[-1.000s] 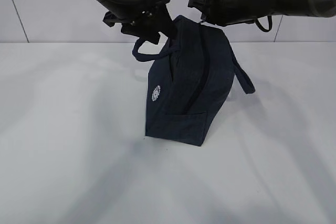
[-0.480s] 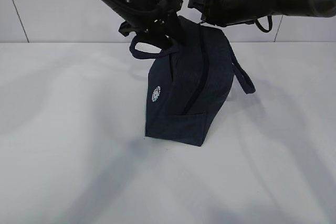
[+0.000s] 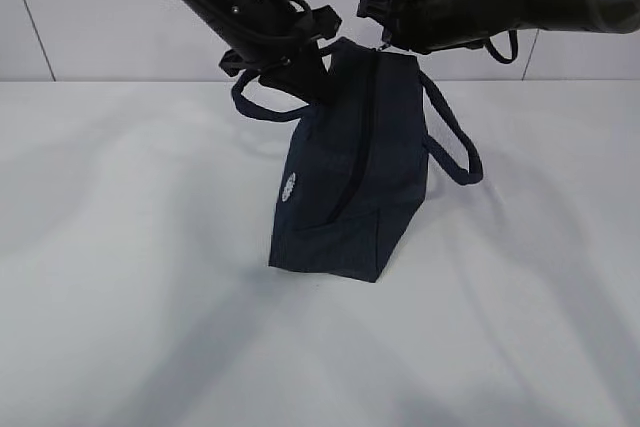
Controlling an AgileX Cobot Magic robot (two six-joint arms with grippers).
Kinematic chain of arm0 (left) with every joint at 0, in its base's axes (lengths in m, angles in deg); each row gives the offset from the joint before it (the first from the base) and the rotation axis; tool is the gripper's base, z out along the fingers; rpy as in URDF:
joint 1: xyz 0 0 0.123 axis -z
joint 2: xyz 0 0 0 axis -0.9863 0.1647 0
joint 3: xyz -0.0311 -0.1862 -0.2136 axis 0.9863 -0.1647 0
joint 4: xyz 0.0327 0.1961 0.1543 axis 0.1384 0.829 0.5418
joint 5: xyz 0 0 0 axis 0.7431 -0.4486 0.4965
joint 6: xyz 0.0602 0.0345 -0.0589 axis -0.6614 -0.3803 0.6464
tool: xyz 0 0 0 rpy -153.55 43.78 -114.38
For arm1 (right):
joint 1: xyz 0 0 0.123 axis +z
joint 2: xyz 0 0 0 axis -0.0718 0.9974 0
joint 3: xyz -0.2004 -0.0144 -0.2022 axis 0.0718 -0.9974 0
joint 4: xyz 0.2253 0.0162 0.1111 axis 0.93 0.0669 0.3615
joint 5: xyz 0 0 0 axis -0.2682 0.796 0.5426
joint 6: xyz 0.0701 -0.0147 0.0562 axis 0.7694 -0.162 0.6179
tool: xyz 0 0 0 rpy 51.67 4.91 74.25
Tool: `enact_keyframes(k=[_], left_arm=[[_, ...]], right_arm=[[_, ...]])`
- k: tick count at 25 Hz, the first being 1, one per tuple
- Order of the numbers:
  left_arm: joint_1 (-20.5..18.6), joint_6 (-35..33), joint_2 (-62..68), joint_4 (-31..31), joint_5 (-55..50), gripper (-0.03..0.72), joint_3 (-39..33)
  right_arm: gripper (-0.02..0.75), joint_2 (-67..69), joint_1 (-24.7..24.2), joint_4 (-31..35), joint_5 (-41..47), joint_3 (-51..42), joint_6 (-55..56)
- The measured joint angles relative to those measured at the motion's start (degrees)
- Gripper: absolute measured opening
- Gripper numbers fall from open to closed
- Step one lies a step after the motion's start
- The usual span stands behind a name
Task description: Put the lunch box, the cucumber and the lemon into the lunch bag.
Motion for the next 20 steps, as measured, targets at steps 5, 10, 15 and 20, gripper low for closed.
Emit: enact_keyframes(k=[5,10,15,20], left_arm=[[-0.10,-1.78,0.00,0.23,-0.75,-0.005,0.00],[0.01,-2.13,-0.11,0.23,-0.89,-0.005,0.00],[0.14,-1.21,-0.96,0.47,-1.23,-0.005,0.00],[0.26,0.53,-1.31,0.69,-1.91,-0.006,0.00]], right_arm=[[0.017,0.00,0.00,0.21,0.13,0.00,0.00],[0.017,0.00,0.00,0.21,0.13,0.00,0.00],[0.017,0.00,0.00,0.21,-0.44,0.00,0.00],[0.017,0.00,-1.03,0.25,1.08,0.00,0.00]])
